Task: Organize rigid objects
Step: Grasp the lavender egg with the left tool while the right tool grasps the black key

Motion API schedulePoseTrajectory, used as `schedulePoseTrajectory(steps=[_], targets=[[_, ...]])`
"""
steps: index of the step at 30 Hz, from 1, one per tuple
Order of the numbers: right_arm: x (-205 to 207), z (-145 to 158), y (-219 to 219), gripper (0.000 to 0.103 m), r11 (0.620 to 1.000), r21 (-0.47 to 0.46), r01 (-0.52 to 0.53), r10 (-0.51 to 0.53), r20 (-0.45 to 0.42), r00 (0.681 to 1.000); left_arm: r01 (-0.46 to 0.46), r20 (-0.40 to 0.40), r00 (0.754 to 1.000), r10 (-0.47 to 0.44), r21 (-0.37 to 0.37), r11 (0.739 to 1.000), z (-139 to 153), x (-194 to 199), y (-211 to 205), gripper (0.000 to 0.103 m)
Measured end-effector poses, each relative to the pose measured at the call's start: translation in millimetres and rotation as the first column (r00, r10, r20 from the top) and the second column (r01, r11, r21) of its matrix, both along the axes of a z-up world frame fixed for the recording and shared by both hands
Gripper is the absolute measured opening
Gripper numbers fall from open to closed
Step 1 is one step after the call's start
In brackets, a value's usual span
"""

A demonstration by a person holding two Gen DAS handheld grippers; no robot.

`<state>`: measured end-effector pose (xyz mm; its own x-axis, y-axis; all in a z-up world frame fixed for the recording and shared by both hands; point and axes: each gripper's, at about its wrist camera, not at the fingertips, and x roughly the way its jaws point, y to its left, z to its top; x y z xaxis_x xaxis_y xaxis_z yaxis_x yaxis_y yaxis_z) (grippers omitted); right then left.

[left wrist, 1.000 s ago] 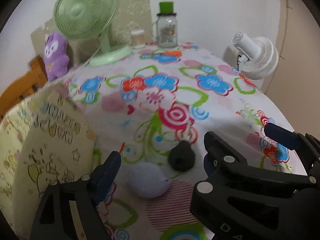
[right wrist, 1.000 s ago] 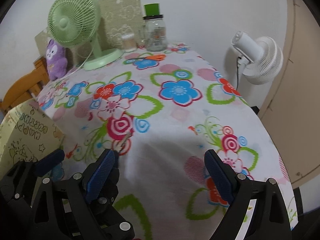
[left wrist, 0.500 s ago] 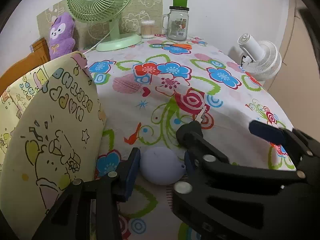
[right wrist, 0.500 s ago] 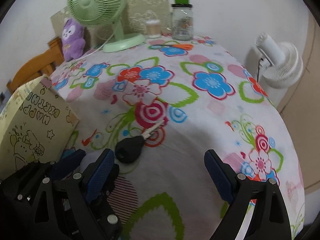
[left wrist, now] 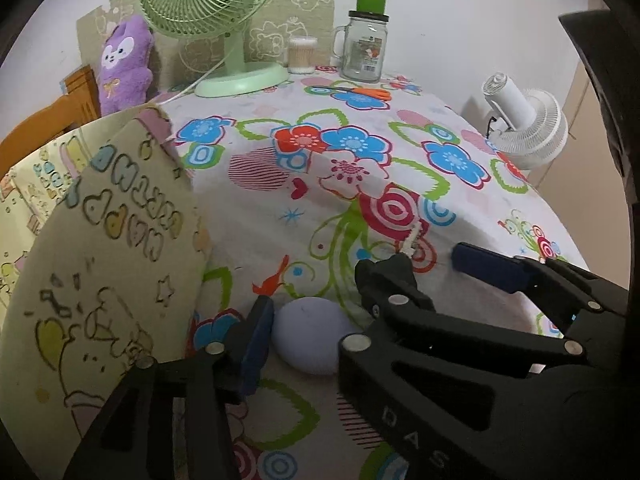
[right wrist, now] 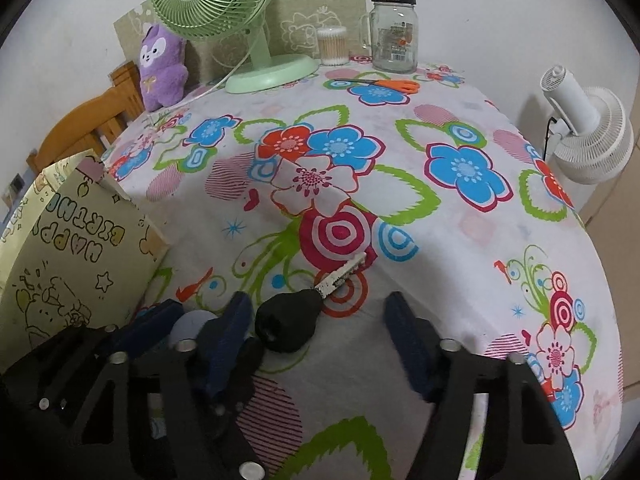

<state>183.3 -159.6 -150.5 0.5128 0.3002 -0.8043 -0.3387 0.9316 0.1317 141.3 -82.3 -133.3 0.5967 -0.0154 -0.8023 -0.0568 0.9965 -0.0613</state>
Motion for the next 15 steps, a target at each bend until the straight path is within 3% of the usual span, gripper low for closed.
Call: schedulePoseTrajectory(steps=[2,4,7,10,15], targets=[[0,0,-3,0.060,1.000,0.005,0.004,-0.004,-0.001,1.000,0.020,-0.001,1.000,-0.020,-0.008,1.000,0,1,-2,0.055],[-3,3,-5,0.040,1.000,-0.027,0.016,-0.015,0.033,0.999,0.020,0.005,1.000,-0.020,0.019,1.000,1,0,-5,0.042],[-2,2,-8,0.024,0.995,-0.096,0.042,-0.038,0.047,0.998,0.038,0.012,0.999,-0.038,0.047,0.998,1,-1,-8,0.043],[1,0,-20,0.019,0.995,-0.076,0.071,-0.069,0.025,0.997,0.046,0.003,0.999,-0.046,0.033,0.998,2,0,-7,0.042],[-5,3,-18,0.020,0.997,-0.069,0.034,-0.032,0.034,0.999,0.046,0.002,0.999,-0.046,0.017,0.999,1,-6,-3,0.042]])
